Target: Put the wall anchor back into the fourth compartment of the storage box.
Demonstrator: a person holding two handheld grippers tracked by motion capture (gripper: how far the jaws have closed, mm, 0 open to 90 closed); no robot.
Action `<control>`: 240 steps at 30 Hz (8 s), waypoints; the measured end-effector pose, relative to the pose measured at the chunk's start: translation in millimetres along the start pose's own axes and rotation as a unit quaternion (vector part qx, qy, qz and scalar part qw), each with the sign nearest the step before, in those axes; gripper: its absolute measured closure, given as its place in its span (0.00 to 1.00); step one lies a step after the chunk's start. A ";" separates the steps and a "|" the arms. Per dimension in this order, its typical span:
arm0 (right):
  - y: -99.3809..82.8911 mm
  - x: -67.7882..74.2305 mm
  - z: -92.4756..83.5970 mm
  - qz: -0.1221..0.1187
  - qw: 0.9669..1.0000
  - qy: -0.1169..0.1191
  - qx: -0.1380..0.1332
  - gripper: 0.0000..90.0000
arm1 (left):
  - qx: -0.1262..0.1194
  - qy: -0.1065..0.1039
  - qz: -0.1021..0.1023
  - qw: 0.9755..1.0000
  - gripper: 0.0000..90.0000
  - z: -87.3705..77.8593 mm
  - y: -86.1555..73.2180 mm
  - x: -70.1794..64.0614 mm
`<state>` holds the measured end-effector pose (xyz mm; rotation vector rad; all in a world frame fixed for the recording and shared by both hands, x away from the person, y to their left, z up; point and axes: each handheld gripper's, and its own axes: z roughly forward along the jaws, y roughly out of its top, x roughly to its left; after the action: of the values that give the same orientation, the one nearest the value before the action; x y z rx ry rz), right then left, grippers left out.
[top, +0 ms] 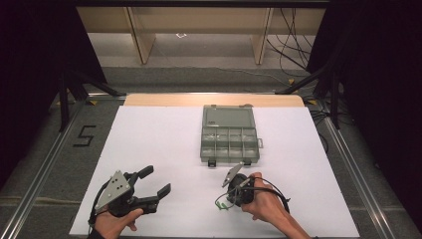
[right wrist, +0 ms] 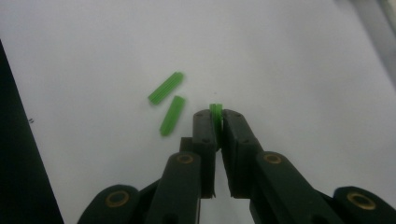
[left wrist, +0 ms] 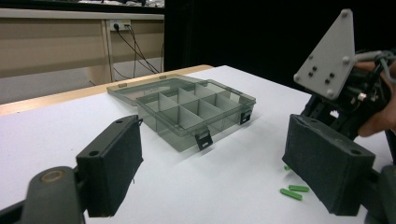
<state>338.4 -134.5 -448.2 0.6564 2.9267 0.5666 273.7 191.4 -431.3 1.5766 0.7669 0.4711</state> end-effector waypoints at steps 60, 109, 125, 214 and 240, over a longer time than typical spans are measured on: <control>16.6 -149.2 -44.9 0.087 0.981 -0.141 -0.105 0.94 | 0.004 0.003 -0.001 1.000 0.21 -1.2 1.0 0.1; 25.9 -95.2 -50.1 0.074 0.979 -0.129 -0.138 0.34 | 0.001 0.002 0.001 1.000 0.21 -2.0 1.6 -0.7; 16.1 -46.9 -42.9 0.043 0.986 -0.096 -0.126 0.34 | 0.001 0.005 0.006 1.000 0.21 -1.7 2.0 0.6; 2.6 -19.9 -17.1 -0.012 0.999 -0.026 -0.036 0.93 | 0.000 -0.004 0.007 1.000 0.21 0.1 2.6 -2.3; 4.3 -66.4 -47.4 0.018 0.993 -0.077 -0.082 0.94 | 0.002 -0.005 0.006 1.000 0.21 0.8 2.3 -1.6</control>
<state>392.2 -175.2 -402.2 0.7014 2.6961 0.7174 273.6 189.6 -429.0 1.5871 0.7517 0.4715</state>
